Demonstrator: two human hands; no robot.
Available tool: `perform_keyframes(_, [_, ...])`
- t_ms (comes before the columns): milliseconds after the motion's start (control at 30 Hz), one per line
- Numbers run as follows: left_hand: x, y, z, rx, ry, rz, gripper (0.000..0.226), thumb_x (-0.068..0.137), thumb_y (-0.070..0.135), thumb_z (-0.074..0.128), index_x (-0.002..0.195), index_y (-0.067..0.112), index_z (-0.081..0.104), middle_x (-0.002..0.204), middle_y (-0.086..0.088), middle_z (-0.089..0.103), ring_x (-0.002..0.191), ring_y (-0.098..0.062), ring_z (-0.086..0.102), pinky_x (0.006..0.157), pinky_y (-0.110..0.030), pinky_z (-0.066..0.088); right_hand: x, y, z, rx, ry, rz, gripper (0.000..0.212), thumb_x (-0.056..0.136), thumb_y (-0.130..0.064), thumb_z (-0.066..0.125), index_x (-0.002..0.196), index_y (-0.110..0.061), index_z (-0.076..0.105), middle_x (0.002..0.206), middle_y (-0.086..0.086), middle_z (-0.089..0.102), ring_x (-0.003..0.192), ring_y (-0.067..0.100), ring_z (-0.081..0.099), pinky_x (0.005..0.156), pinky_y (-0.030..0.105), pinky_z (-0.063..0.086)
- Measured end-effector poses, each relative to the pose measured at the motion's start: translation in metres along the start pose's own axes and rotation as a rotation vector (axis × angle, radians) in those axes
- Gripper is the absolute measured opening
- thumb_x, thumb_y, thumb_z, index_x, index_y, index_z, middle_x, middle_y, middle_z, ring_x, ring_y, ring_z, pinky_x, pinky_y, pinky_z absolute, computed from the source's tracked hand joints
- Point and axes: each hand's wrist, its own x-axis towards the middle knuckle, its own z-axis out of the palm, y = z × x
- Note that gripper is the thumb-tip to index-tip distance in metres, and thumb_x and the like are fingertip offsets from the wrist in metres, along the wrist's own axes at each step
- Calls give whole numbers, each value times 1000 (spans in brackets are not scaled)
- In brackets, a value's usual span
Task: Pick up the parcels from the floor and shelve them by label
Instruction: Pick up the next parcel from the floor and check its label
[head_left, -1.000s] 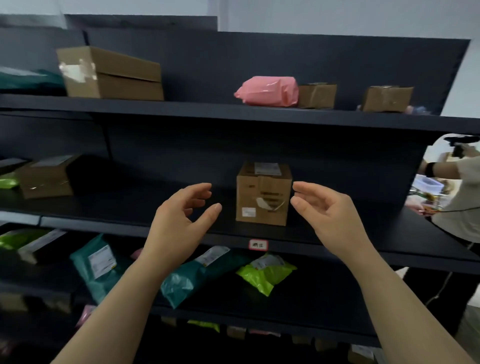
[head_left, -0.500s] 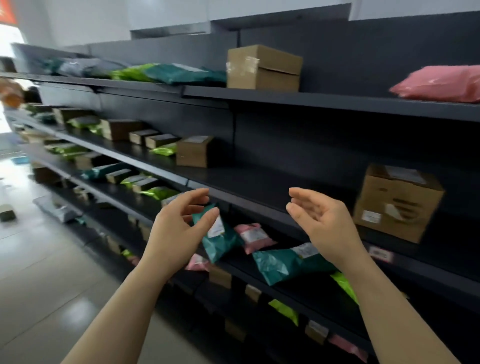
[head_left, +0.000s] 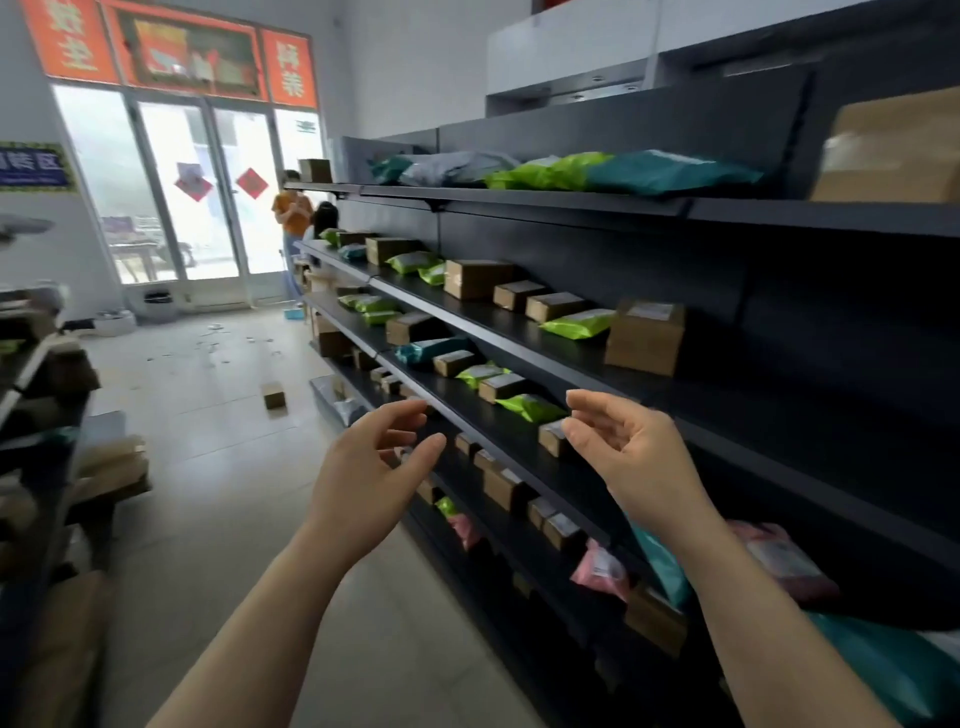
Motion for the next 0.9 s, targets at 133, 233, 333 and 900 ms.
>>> perform_keyframes(133, [20, -39, -35, 31, 64, -41, 39, 85, 29, 67, 123, 25, 61, 108, 12, 67, 98, -5, 63, 89, -28, 51, 33, 2, 63, -8, -82, -23, 38, 85, -33, 65, 122, -27, 61, 118, -10, 64, 110, 7, 59, 96, 35, 50])
perform_keyframes(233, [32, -70, -56, 46, 104, -89, 38, 84, 30, 68, 121, 28, 61, 107, 15, 66, 99, -5, 62, 86, -24, 49, 54, 3, 107, -15, -146, -49, 36, 85, -32, 66, 120, -30, 61, 113, -14, 63, 109, 4, 58, 95, 32, 50])
perform_keyframes(333, [46, -100, -72, 98, 127, -116, 38, 84, 32, 67, 121, 28, 60, 109, 15, 65, 101, -5, 62, 83, -18, 45, 75, 5, 144, -58, -198, -99, 37, 85, -32, 66, 122, -31, 61, 114, -18, 59, 111, 2, 53, 96, 28, 46])
perform_keyframes(900, [229, -238, -82, 266, 304, -199, 41, 83, 32, 68, 123, 30, 60, 113, 19, 61, 104, 1, 57, 81, -10, 38, 300, 62, 304, -181, -465, -343, 48, 85, -34, 63, 132, -27, 53, 139, -12, 48, 129, -1, 38, 107, 21, 30])
